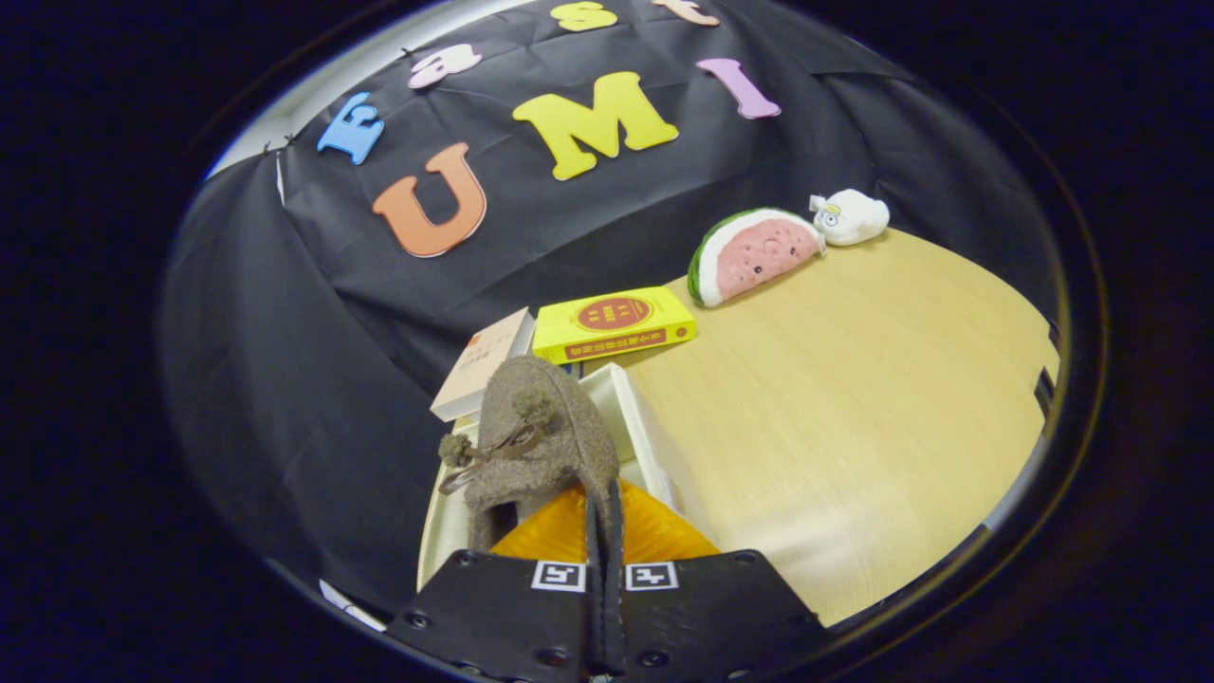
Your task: Open the storage box then place both shoes into the box .Put the left shoe in first, then the right shoe, with the right side of both shoes facing outward in a uniform manner.
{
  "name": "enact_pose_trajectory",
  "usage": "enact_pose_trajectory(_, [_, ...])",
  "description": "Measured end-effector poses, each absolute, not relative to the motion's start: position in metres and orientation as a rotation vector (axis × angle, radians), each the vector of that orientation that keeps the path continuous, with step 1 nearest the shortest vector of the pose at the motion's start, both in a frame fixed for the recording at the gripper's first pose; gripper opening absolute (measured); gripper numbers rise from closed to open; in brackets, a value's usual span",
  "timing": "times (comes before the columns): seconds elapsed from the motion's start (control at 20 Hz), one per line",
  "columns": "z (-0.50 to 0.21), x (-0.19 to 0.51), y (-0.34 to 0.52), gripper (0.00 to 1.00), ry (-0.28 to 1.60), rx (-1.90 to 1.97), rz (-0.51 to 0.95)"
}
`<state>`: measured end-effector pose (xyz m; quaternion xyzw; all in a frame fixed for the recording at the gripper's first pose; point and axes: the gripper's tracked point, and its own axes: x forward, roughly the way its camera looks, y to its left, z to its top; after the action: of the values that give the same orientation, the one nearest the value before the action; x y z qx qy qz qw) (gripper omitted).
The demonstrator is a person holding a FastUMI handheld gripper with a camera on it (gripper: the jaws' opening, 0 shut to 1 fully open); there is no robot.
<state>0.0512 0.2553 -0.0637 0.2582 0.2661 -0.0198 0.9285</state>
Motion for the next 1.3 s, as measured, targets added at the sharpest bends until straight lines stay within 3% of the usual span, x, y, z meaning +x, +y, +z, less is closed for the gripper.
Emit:
enact_pose_trajectory(0.2, [-0.043,0.05,0.265,0.21,0.474,0.507,0.032])
enact_pose_trajectory(0.4, [-0.017,0.041,0.264,0.64,0.37,0.402,0.091])
enact_pose_trajectory(0.6, [0.014,0.019,0.239,0.92,0.23,0.279,0.111])
enact_pose_trajectory(1.3, [0.054,-0.077,0.081,0.95,-0.046,0.049,-0.037])
